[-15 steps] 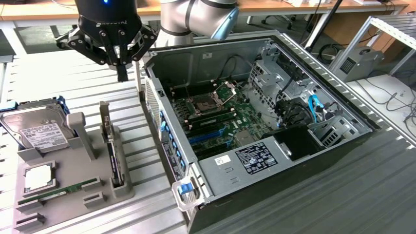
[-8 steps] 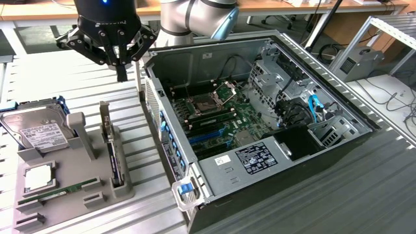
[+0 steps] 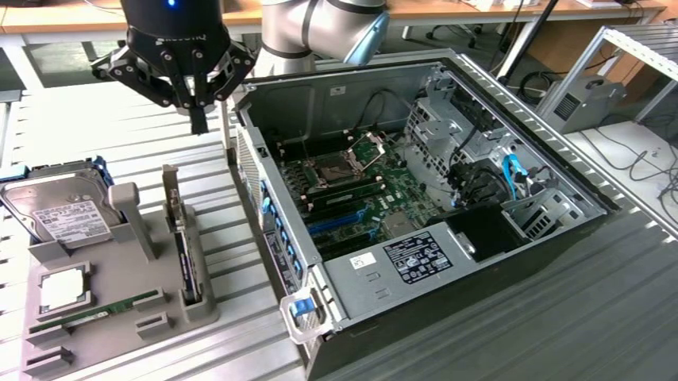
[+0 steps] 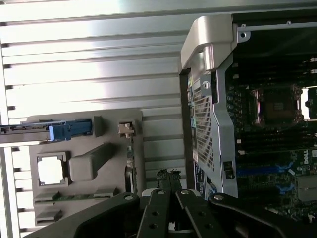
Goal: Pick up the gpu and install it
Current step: 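Reach for the gpu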
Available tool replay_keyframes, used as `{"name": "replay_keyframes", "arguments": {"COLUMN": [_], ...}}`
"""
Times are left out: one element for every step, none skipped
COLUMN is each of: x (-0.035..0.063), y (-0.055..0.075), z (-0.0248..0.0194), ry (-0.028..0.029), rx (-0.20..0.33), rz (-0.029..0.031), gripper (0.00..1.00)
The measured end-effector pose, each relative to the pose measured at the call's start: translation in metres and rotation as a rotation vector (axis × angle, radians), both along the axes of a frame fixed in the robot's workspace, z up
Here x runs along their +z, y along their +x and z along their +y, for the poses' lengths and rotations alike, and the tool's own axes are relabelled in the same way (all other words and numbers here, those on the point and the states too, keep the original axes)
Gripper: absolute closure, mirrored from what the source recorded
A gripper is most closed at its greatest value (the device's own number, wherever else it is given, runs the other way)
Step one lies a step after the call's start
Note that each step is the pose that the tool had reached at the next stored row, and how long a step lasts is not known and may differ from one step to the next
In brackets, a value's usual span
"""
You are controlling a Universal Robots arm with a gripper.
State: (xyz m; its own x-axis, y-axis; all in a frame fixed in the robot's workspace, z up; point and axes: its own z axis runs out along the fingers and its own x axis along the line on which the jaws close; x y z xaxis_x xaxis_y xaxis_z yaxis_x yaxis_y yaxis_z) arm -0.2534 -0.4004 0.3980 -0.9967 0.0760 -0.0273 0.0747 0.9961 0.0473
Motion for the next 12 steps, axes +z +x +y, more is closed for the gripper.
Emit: {"name": "replay_keyframes", "arguments": {"x": [0.0,0.0,0.0,0.0,-0.0002,-0.0002,-0.0003,-0.0003,-0.0003,-0.0003,-0.0004,-0.0004], "y": [0.0,0.0,0.0,0.0,0.0,0.0,0.0,0.0,0.0,0.0,0.0,0.0], "z": [-0.0003,-0.0006,-0.0009,-0.001,-0.0035,-0.0057,-0.0059,-0.006,-0.0062,-0.0064,-0.0092,-0.0116], "ry": [0.0,0.0001,0.0,0.0,0.0,0.0,0.0,0.0,0.0,0.0001,0.0,-0.0001], "rx": [0.0,0.0,0.0,0.0,0.0,0.0,0.0,0.0,0.0,0.0,0.0,0.0], "rz": [0.0,0.0,0.0,0.0,0.0,0.0001,0.0,0.0,0.0,0.0,0.0,0.0], "gripper": [0.89,0.89,0.89,0.89,0.89,0.89,0.89,0.89,0.89,0.89,0.89,0.89]}}
